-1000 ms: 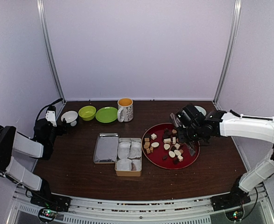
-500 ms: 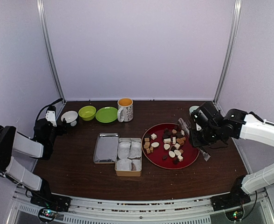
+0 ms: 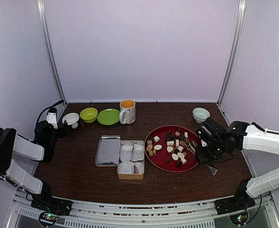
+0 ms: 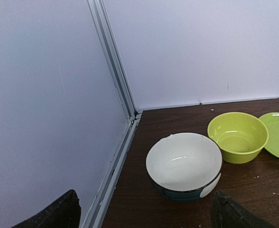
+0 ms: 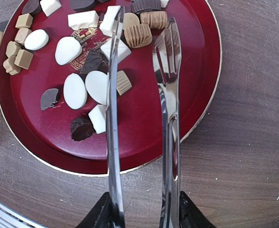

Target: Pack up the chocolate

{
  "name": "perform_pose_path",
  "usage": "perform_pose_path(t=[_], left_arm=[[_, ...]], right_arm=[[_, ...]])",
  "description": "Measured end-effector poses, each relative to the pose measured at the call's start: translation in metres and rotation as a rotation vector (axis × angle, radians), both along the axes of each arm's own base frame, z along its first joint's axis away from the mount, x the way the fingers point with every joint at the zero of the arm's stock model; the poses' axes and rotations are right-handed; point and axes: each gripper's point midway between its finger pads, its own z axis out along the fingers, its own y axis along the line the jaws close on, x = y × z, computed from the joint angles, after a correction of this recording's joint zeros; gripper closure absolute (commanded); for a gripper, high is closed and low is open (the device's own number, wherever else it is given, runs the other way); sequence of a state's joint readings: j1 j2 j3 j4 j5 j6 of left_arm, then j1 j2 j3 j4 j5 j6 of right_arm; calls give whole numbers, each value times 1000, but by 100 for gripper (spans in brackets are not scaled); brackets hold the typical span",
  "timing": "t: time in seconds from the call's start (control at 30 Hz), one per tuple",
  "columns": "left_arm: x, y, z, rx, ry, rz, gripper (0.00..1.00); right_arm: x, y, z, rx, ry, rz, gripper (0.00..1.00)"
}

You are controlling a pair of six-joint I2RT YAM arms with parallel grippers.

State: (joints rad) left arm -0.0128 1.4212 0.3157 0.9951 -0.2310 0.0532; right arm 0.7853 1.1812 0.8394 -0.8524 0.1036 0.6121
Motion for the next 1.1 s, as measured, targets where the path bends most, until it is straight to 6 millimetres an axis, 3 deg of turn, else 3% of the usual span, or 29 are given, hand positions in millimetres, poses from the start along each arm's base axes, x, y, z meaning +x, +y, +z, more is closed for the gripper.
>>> perform_pose_path(t=[0.47, 0.97, 1.1], left_arm=[[0, 0, 0, 0, 0, 0, 2], [0, 0, 0, 0, 0, 0, 2], [0, 0, 0, 0, 0, 0, 2]], right_arm=[[6, -1, -19, -74, 35, -9, 59], [20, 10, -23, -91, 37, -5, 65], [21, 10, -26, -104, 41, -4, 63]])
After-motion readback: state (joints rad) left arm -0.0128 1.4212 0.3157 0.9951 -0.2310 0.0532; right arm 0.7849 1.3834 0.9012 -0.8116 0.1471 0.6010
